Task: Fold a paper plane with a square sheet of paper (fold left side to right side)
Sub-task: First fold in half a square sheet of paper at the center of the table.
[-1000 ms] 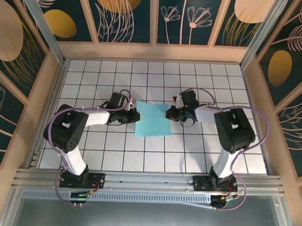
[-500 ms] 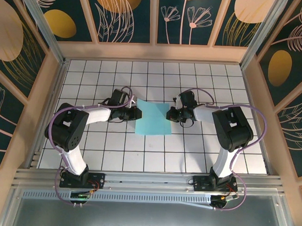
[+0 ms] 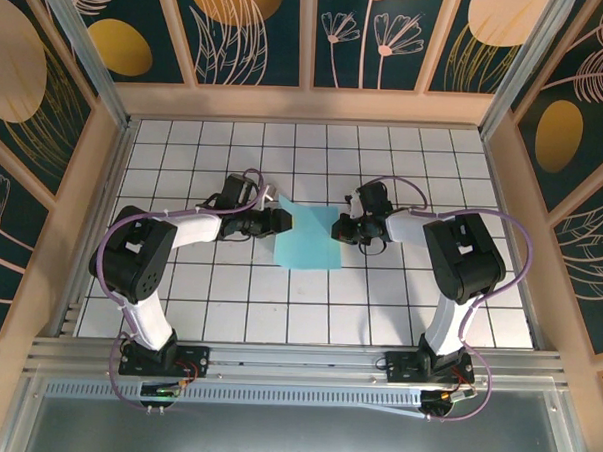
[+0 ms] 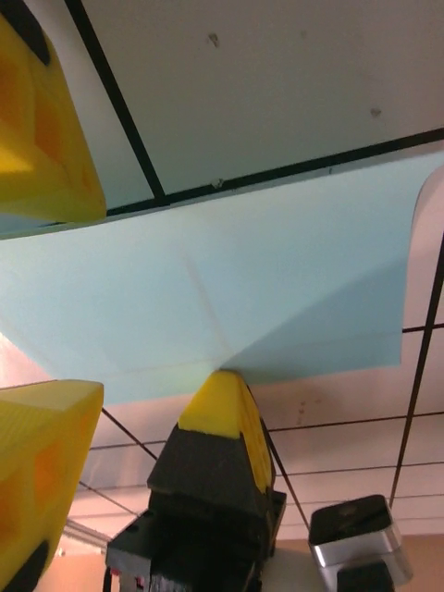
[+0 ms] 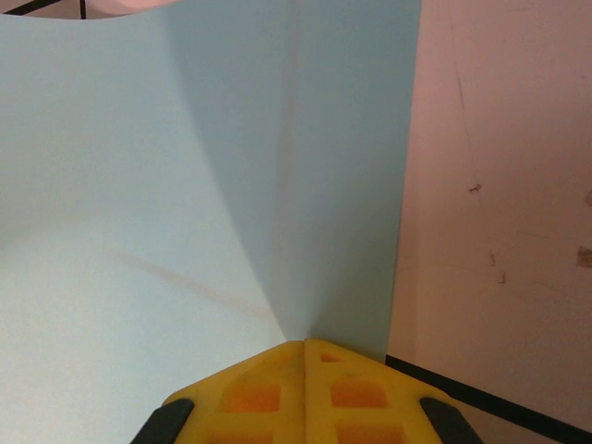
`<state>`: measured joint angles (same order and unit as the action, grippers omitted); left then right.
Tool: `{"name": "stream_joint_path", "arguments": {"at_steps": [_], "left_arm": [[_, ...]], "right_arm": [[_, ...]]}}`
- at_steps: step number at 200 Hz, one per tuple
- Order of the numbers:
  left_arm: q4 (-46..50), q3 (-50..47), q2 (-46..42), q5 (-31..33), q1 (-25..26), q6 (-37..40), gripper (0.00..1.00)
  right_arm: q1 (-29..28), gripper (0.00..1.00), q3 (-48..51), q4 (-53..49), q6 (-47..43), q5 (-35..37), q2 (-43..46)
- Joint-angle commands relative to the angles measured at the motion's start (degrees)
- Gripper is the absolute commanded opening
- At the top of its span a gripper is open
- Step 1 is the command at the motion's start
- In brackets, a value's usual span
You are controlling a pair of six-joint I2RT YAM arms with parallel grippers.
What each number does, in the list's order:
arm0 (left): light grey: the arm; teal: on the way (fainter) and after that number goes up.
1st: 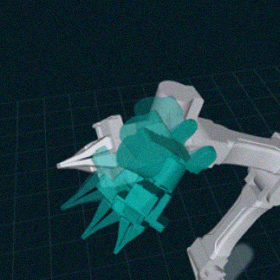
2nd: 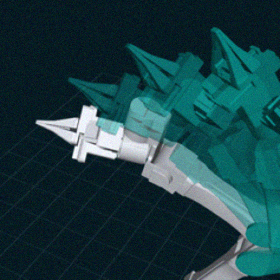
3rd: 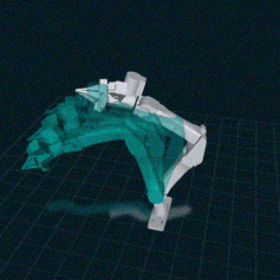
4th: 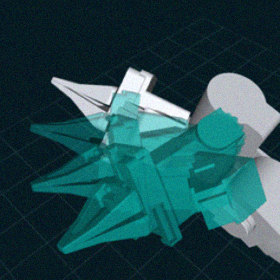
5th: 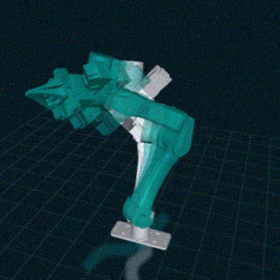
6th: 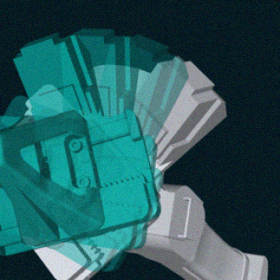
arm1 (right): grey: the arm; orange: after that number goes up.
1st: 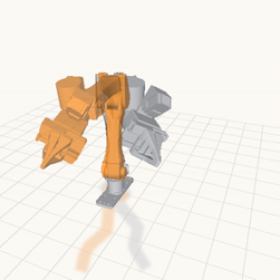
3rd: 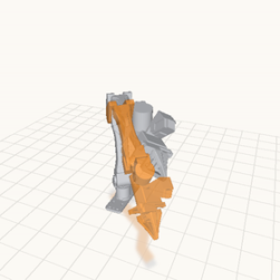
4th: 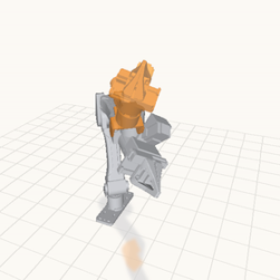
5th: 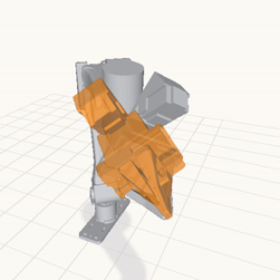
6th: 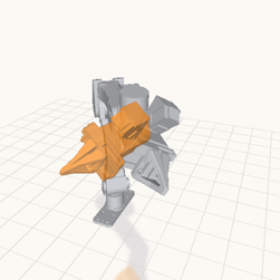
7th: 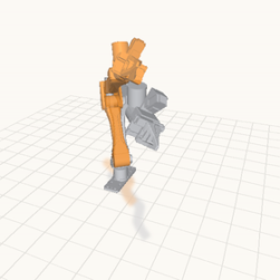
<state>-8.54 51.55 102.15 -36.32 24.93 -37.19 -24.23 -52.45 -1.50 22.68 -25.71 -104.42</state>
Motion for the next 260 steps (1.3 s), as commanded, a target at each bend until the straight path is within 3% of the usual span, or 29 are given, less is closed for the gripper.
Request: {"name": "stream_joint_path", "arguments": {"at_steps": [1,93,140,170,260], "left_arm": [[-4.1,0.7,-1.5,-3.3,0.5,-2.4,0.51],[-6.5,6.0,3.4,-4.3,4.5,-4.0,0.61],[-6.7,7.3,6.1,-3.6,5.5,-4.1,0.60],[-6.2,8.1,7.1,-2.8,5.9,-3.9,0.53],[-2.6,9.3,9.0,0.0,6.9,-2.6,0.19]], "right_arm": [[-0.9,0.00,-0.5,-2.3,0.0,2.3,-1.5],[-1.6,0.00,-0.7,-2.0,0.5,2.4,-1.6],[-1.9,0.00,-0.6,-1.5,0.9,2.2,-1.4],[-2.1,0.00,-0.4,-1.0,1.3,1.6,-1.2],[-2.6,0.00,-0.6,-0.3,1.9,1.5,0.5]]}}
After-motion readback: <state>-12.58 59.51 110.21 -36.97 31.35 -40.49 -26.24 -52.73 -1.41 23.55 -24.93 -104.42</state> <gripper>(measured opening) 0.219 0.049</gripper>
